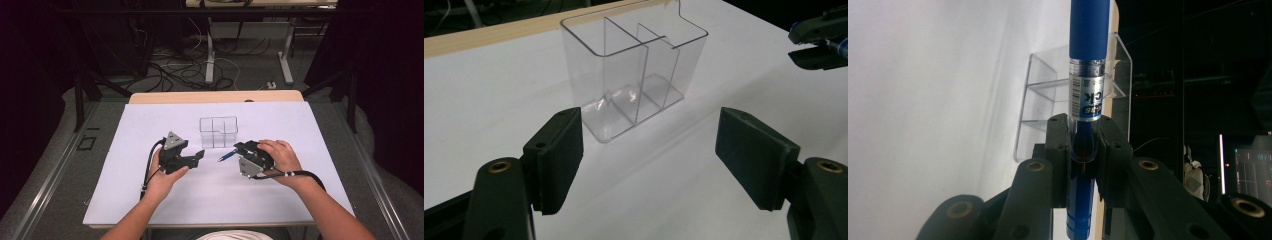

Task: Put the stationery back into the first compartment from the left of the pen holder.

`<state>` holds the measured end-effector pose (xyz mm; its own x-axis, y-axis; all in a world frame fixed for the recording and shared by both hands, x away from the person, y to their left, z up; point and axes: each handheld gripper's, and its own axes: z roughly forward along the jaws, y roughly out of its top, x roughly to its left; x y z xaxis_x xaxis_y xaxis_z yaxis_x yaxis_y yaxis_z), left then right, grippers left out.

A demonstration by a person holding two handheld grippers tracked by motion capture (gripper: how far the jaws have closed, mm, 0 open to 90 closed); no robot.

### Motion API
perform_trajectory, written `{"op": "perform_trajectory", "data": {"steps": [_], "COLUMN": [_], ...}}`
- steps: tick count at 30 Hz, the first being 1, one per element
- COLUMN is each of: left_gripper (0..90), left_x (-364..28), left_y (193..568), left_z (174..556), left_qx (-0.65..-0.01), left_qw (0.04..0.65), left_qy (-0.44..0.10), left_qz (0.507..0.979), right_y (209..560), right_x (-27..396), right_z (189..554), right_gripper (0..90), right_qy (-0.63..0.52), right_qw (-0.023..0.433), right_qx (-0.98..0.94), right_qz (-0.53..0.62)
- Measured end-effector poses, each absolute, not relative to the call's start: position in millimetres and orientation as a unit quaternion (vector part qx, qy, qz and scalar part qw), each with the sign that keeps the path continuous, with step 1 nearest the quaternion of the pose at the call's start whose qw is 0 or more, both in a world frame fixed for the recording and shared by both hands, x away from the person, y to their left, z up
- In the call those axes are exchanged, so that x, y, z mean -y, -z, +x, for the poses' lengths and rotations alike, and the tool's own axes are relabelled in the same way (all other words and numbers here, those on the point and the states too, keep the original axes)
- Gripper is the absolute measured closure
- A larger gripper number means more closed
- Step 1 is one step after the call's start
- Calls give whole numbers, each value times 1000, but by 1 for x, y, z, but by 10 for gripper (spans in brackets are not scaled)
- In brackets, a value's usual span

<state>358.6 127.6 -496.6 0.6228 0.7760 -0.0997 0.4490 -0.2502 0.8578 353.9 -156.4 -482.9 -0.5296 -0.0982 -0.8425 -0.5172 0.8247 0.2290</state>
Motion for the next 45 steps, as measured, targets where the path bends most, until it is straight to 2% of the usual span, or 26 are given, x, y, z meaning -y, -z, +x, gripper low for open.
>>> {"op": "perform_trajectory", "data": {"steps": [8, 22, 36, 45], "left_gripper": [256, 159, 81, 78], "left_x": [-145, -157, -160, -163], "left_y": [498, 505, 510, 510], "left_z": [358, 363, 364, 365], "left_qx": [-417, -445, -452, -448], "left_qw": [458, 464, 471, 465], "left_qy": [-176, -168, -166, -169], "left_qz": [765, 747, 739, 745], "right_y": [473, 456, 451, 455], "right_x": [146, 118, 100, 80], "right_z": [370, 400, 438, 451], "right_gripper": [790, 790, 790, 790], "right_qy": [-281, -358, -463, -526], "right_qw": [427, 379, 299, 251], "right_qx": [-849, -851, -832, -802], "right_qz": [-134, -59, 67, 126]}}
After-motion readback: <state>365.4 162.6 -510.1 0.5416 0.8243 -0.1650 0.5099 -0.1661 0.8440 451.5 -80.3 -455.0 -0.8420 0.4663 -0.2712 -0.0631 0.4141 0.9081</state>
